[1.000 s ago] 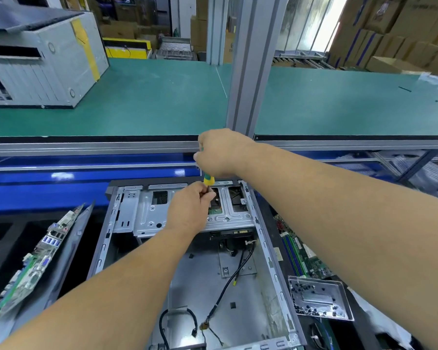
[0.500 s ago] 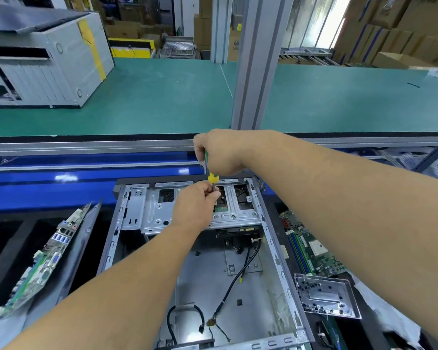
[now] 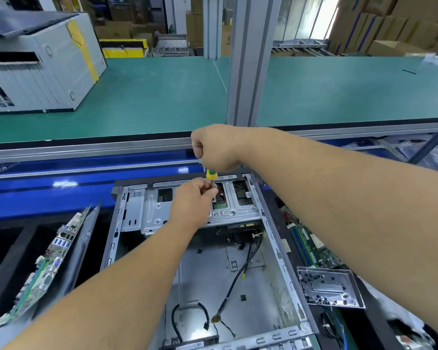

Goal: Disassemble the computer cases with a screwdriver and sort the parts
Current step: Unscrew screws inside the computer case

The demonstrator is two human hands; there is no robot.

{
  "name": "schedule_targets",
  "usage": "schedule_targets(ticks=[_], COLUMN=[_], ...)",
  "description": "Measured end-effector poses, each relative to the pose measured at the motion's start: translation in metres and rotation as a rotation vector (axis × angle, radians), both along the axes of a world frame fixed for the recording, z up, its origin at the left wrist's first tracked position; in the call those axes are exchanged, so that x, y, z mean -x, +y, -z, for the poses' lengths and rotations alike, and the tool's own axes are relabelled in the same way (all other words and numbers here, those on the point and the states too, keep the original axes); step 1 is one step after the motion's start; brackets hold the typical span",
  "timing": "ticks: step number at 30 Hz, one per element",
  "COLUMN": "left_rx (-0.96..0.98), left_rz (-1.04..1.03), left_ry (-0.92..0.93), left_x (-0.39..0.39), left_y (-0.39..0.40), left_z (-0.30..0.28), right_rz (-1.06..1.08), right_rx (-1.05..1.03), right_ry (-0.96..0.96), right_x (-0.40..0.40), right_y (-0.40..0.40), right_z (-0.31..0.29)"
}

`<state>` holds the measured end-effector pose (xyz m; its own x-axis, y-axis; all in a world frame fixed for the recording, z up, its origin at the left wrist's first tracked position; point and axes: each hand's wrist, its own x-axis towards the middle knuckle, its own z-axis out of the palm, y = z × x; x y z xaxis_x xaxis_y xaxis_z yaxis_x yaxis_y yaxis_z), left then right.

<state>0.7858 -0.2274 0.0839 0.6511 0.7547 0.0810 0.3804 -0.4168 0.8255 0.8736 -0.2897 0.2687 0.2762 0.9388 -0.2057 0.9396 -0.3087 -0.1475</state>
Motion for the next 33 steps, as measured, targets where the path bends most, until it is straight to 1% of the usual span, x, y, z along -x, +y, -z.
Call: schedule_targets(ticks=[2,5,9,11,14,16,18,22,26,29,33], left_rx=[-0.04,-0.046,-0.017,-0.006,-0.062,-0.083,-0.058,-0.051,-0.044,-0.059,-0.08], left_rz=[-0.044,-0.088,-0.007,0.022,-0.033,-0.07,-0.068,0.035,0.155,0.177,0.156], left_ry=[0.014,0.012,-0.016,-0.007,0.026,0.036,0.03,0.022,0.098,0.122,0.131], left_x=[-0.002,-0.002,-0.001,0.001,-0.001,-0.002,-0.002,0.0,0.003,0.002,0.001], left_y=[-0.002,-0.003,-0.002,-0.001,-0.003,-0.004,-0.004,0.001,0.006,0.007,0.007], left_z=[0.001,0.001,0.0,-0.001,0.0,0.0,0.001,-0.002,-0.004,-0.004,-0.002], right_rz=[0.025,0.08,0.108,0.107,0.116,0.116,0.099,0.089,0.106,0.117,0.142], right_rx=[-0.019,-0.122,-0.175,-0.182,-0.193,-0.206,-0.186,-0.151,-0.174,-0.191,-0.222], right_ry=[-0.011,-0.085,-0.178,-0.141,-0.097,-0.106,-0.144,-0.188,-0.171,-0.148,-0.123], right_x=[0.002,0.002,0.002,0.001,0.002,0.005,0.007,0.006,0.003,0.002,-0.001], right_y=[-0.001,0.001,0.002,0.002,0.002,0.002,0.004,0.005,0.004,0.003,0.0], right_z=[0.002,0.014,0.022,0.021,0.017,0.017,0.019,0.022,0.021,0.02,0.015])
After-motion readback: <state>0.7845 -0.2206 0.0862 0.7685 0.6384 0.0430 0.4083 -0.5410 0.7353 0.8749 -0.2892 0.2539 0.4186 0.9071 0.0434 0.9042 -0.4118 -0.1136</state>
